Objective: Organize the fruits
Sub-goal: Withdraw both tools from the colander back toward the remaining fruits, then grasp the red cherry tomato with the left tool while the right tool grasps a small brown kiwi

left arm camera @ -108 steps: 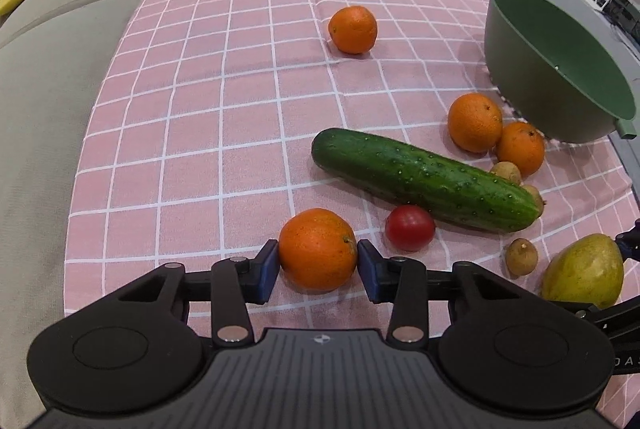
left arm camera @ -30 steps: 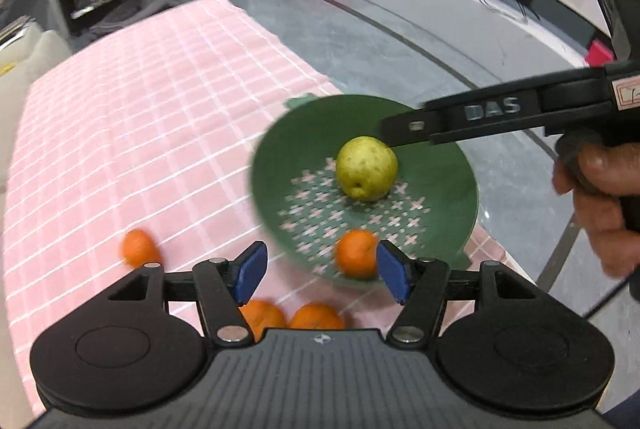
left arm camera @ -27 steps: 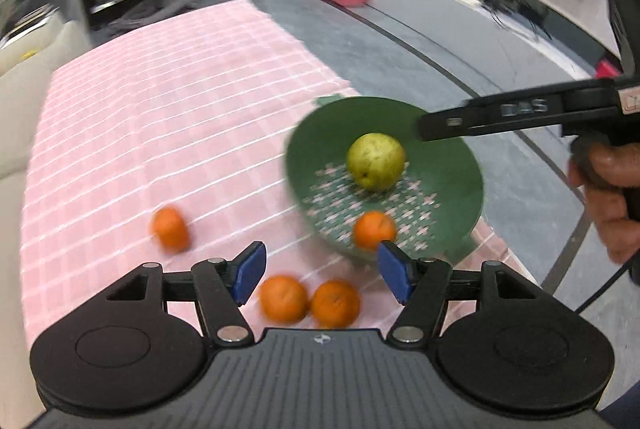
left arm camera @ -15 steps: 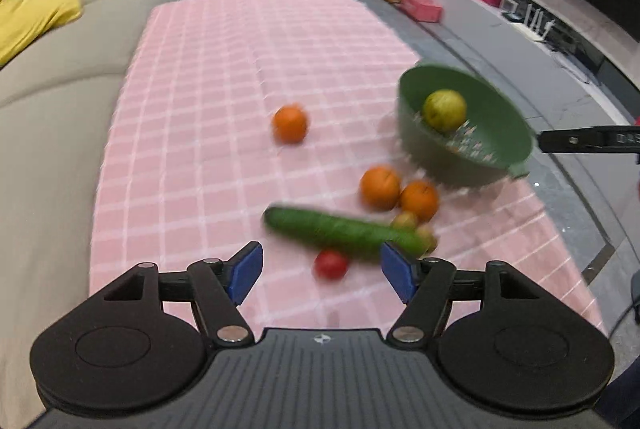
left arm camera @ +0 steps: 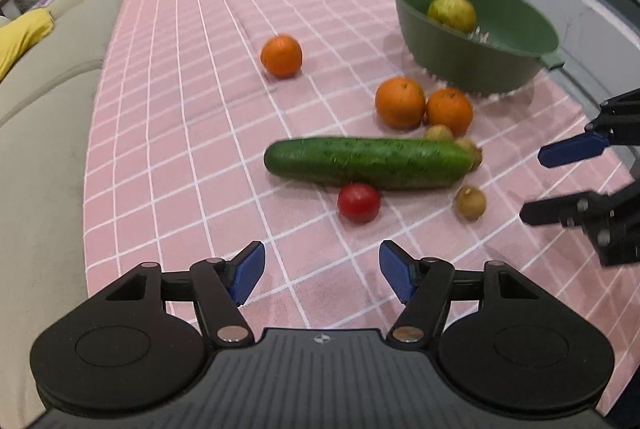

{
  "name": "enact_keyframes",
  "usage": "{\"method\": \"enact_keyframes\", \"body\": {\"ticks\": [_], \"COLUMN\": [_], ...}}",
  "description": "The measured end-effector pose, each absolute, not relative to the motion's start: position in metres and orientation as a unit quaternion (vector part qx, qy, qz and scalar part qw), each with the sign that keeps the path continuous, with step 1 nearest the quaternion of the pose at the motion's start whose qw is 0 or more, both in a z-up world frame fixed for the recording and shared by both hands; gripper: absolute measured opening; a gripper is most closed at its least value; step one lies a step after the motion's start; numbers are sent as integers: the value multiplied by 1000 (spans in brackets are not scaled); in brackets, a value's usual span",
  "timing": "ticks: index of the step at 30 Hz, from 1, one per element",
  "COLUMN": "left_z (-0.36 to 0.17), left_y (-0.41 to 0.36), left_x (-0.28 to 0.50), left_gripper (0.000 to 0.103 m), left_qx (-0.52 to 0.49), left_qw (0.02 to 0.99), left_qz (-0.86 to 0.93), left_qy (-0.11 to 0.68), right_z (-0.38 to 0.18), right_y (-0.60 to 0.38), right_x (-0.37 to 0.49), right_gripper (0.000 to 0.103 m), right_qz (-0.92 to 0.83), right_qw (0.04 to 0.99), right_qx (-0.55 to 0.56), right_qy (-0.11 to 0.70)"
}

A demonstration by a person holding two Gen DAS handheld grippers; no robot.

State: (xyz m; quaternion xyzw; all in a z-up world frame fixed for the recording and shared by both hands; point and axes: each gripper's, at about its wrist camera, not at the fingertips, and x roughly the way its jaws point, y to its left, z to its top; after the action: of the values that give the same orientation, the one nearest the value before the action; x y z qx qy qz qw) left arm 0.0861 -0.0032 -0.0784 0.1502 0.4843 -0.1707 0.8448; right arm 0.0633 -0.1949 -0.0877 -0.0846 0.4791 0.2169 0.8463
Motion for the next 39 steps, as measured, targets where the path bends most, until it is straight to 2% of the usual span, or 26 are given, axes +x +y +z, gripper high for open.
{"method": "enact_keyframes", "body": {"ticks": [5,12,16,20,23,27,29,32,39], "left_z": [-85,-96,-102,-103,-106,-109,-110,-109,-109], "left_y": [-4,-12,-18,-19,-20,-21,-21,-19,-19], "left_x": [95,106,111,115,119,122,123,124,125], "left_gripper": [76,61,59,58,58,52,51,46,42], "left_qx": [141,136,137,128,125,126,124,117,117], "left_qw": [840,831,826,826,823,821,823,824,826], "left_qz": [-183,-216,-233,-243,-245,-249,-247,-246,-240], "left_qy": [490,494,495,492,496,498,497,498,496], "right_z": [-96,-105,-110,-115,-118,-121,-122,-122,-122], "right_y": [-190,-182,-177,-175,-174,-172,-171,-170,-171], "right_x": [71,84,89,93,96,98,98,98,97], "right_gripper": [49,48,48,38,36,29,21,20,20], "right_qz": [224,220,220,222,221,221,223,223,221], "right_qw": [838,835,834,829,829,826,824,824,824], "right_qx": [-74,-62,-62,-63,-65,-67,-69,-70,-70], "right_qy": [491,500,503,509,510,514,516,516,517]}}
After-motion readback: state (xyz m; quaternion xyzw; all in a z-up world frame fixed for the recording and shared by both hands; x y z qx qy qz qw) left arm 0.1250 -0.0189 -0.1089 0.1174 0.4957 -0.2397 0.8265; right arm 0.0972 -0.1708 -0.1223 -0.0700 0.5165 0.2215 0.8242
